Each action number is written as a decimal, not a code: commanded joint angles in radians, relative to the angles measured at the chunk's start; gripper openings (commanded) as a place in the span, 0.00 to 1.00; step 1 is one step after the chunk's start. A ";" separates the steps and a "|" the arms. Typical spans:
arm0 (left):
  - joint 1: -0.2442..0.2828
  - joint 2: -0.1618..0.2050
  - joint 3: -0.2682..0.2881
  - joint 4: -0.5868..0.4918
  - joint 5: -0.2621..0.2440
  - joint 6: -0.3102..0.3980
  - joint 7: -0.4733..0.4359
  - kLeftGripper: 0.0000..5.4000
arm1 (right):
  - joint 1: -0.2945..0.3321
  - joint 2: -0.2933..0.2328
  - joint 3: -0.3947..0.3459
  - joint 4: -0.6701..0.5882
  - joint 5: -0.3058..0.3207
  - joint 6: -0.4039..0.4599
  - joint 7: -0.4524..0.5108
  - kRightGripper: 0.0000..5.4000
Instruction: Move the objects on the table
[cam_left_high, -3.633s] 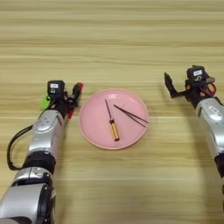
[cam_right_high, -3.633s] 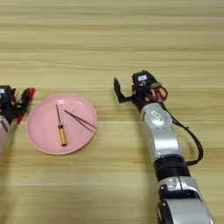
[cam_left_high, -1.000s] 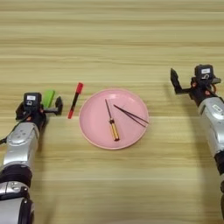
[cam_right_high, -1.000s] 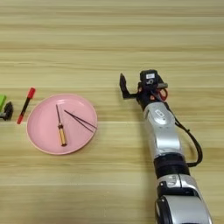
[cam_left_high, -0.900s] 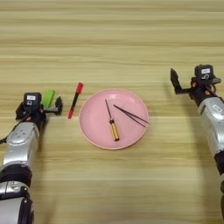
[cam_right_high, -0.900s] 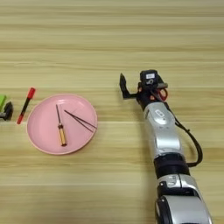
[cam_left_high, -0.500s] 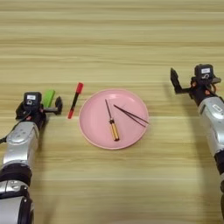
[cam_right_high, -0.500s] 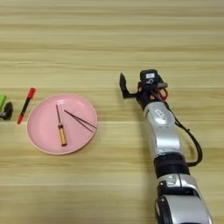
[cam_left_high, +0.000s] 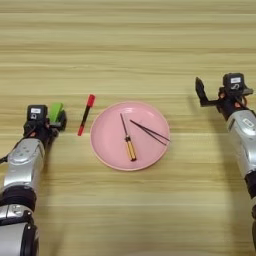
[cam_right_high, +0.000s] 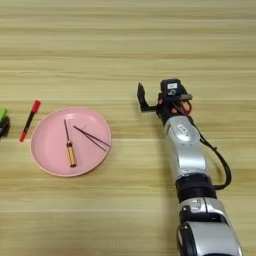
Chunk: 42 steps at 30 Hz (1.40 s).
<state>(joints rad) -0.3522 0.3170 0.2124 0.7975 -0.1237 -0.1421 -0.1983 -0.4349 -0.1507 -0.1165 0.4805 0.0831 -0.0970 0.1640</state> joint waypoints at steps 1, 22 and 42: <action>0.016 -0.001 -0.004 0.021 0.008 0.020 0.002 0.61 | -0.017 -0.001 -0.005 0.005 0.008 0.000 -0.001 1.00; 0.016 0.000 -0.002 0.029 0.006 0.014 -0.001 0.25 | -0.014 -0.002 -0.005 0.003 0.006 0.000 -0.003 1.00; 0.075 -0.008 -0.011 -0.173 -0.005 0.051 -0.007 0.25 | -0.015 -0.003 -0.004 0.005 0.005 0.000 -0.004 1.00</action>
<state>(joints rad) -0.3084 0.3153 0.2106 0.7157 -0.1262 -0.1228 -0.2039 -0.4349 -0.1508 -0.1173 0.4805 0.0831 -0.0973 0.1611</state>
